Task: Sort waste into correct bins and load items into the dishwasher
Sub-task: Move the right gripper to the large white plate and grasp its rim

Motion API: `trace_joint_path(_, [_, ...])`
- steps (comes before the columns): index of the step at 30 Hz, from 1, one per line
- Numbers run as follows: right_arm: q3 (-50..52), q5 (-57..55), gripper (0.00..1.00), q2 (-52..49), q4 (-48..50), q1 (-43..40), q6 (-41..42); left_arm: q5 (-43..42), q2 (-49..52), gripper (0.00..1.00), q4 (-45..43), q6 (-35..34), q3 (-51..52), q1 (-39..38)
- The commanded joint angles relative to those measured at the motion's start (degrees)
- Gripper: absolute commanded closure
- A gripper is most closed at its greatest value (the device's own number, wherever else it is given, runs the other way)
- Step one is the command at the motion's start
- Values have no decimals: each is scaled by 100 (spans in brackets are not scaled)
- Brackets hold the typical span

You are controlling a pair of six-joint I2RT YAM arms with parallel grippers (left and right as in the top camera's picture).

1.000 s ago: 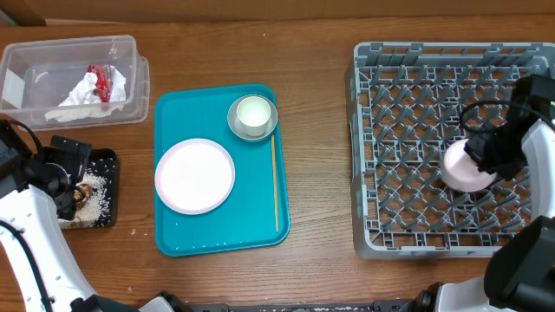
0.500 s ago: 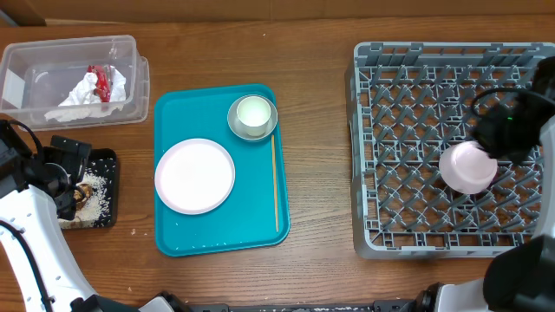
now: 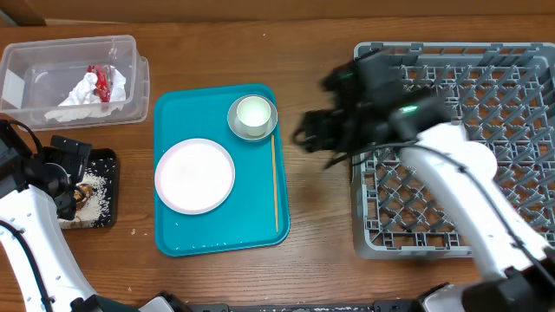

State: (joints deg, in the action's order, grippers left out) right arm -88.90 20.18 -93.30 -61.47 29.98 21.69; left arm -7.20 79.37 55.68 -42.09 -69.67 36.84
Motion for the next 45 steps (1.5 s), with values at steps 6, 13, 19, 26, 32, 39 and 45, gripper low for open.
trace_joint_path(6, [-107,-990,0,-1239,1311,1545,2227,57,7,1,-9,-79,13,-11])
trace_joint_path(13, [-107,-1008,0,-2120,1963,2020,2778,57,7,0,-9,-79,13,-11])
trace_joint_path(19, [-107,-1012,6,-2599,1937,2048,3067,57,7,0,-9,-79,13,-11])
trace_joint_path(26, [-107,-1130,34,-2706,1875,2192,3729,57,7,0,-9,-79,13,-11])
trace_joint_path(32, [-107,-1609,45,-2726,1858,2520,3943,57,7,0,-9,-76,13,-11])
trace_joint_path(39, [-107,-2321,51,-2728,1871,2970,4269,57,7,0,-9,-76,13,-11])
trace_joint_path(45, [-107,-2579,51,-2730,1897,3128,4330,57,7,0,-9,-79,13,-11])
